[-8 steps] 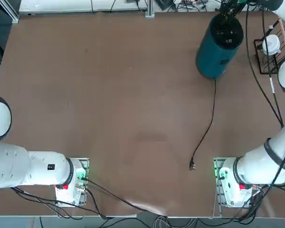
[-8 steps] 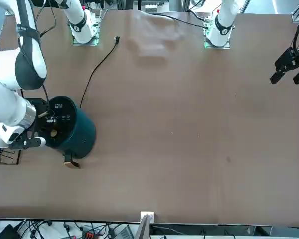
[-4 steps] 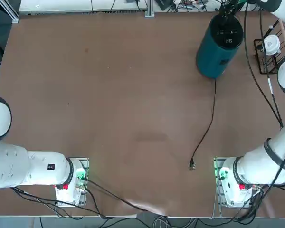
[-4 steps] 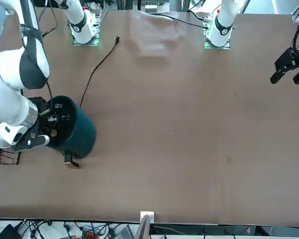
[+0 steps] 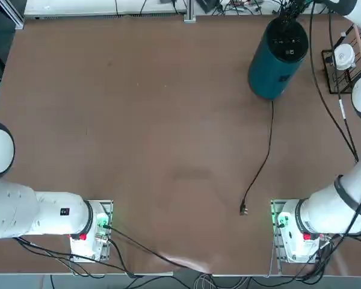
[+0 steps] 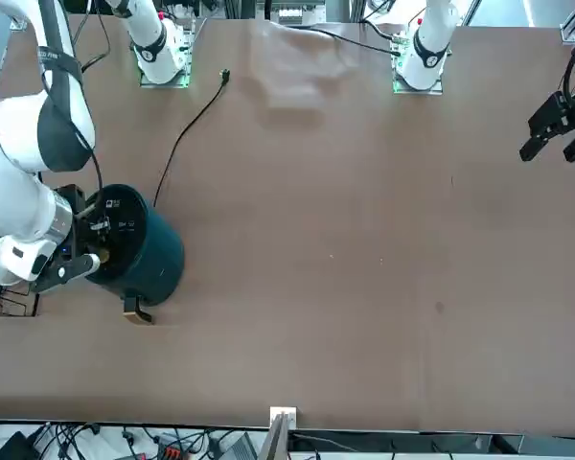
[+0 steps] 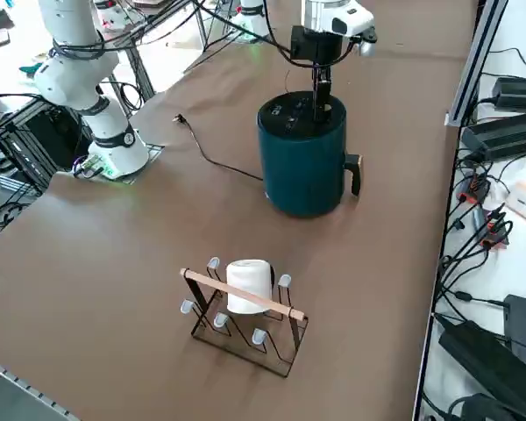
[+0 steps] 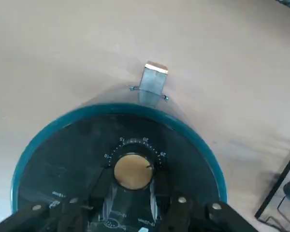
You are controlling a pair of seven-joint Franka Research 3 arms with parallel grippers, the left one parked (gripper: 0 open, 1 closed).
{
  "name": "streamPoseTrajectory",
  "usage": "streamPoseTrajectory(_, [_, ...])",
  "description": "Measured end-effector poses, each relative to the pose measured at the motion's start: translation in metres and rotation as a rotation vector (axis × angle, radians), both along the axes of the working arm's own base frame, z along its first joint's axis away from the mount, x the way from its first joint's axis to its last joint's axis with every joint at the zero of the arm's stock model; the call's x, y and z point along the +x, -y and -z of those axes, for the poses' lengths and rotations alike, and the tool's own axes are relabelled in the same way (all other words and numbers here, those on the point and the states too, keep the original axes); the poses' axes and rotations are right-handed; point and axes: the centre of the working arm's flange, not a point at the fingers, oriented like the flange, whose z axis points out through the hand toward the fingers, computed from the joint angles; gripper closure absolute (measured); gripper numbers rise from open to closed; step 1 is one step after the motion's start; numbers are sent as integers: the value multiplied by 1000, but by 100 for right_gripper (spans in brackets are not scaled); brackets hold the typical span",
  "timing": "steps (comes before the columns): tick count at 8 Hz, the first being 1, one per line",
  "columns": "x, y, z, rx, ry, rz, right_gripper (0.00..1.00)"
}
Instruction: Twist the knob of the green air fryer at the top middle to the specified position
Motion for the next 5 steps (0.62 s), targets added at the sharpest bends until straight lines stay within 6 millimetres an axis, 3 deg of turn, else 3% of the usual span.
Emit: streamPoseTrajectory(5, [0, 3, 0, 4, -7, -216, 58])
